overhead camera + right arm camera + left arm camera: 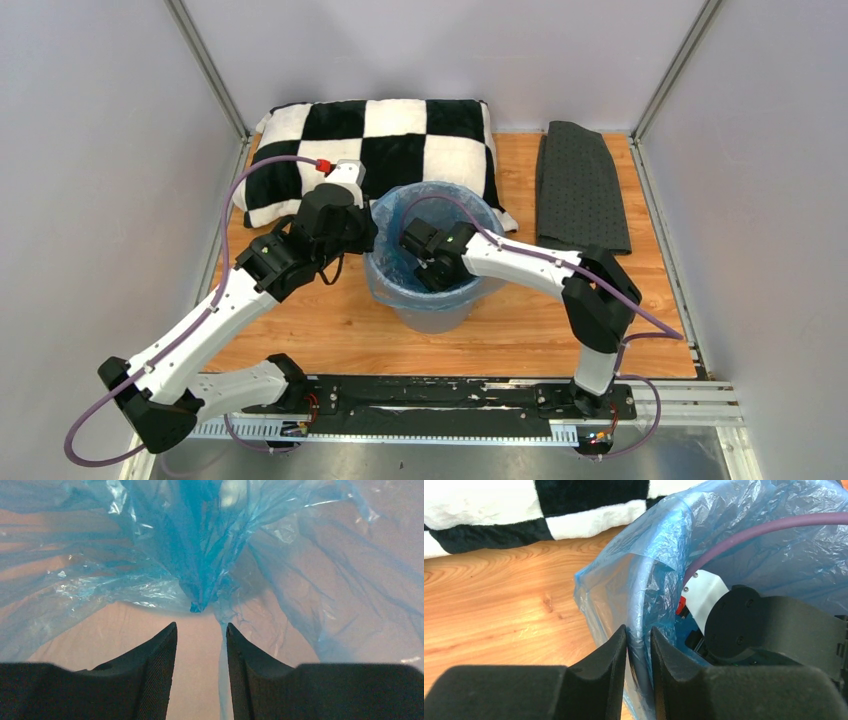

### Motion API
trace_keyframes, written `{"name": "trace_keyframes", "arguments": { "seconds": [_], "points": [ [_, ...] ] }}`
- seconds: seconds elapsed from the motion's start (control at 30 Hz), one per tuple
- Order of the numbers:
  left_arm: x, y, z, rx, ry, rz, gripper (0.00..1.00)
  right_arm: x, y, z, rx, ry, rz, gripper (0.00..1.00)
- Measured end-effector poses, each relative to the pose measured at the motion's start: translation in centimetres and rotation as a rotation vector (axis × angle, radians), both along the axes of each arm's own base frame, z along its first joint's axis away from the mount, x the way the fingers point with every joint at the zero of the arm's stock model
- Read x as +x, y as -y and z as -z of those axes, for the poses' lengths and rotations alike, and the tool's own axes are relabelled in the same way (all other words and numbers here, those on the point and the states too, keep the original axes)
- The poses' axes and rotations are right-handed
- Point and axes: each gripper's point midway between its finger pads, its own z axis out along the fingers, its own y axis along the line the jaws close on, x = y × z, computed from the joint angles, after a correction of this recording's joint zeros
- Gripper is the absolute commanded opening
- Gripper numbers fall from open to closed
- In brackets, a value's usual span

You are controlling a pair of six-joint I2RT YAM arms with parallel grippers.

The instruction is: Put the trash bags into the trash bin

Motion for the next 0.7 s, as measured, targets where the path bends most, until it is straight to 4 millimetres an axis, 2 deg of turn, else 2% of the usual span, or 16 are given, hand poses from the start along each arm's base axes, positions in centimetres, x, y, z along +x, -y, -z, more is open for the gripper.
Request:
{"name": "trace_keyframes", "arguments": {
  "seconds": [0.4,0.7],
  "points": [
    [0.0,0.0,0.2,0.008,-0.007,0.001,0.27,0.6,0.0,-1.1,0.021,0.034,0.010,0.45],
    [0.0,0.0,0.3,0.009,-0.006,0.004,0.27,2.0,-1.4,-1.9,0.063,0.032,0.011,0.41]
  ]
}}
